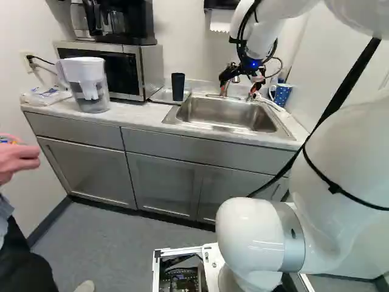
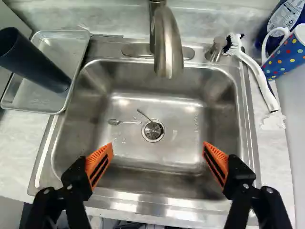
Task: Rinse the cup and place it in the tray
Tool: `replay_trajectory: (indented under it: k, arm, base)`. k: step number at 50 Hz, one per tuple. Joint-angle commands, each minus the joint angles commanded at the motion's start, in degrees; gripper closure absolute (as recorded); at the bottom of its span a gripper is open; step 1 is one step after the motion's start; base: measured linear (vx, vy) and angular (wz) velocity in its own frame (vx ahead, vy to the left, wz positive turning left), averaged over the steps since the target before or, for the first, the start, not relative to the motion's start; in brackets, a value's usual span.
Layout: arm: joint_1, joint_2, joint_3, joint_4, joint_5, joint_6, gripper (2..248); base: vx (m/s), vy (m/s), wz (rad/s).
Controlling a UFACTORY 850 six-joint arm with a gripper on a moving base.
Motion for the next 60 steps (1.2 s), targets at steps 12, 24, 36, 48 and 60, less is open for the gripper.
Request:
replay_trajectory:
  k: [12,24,36,48,60]
  arm:
    - [0.0,0.0,0.0,0.0,0.0,0.0,3]
    - [0.0,0.0,0.0,0.0,0.0,0.0,3]
    - [0.0,0.0,0.0,0.0,0.0,0.0,3]
    - [0.0,0.0,0.0,0.0,0.0,0.0,3]
    - [0.0,0.0,0.0,0.0,0.0,0.0,3]
  base:
    - [0.0,0.0,0.0]
    - [0.0,0.0,0.0]
    - [0.0,0.0,0.0]
    - [0.0,0.0,0.0]
    - [0.0,0.0,0.0]
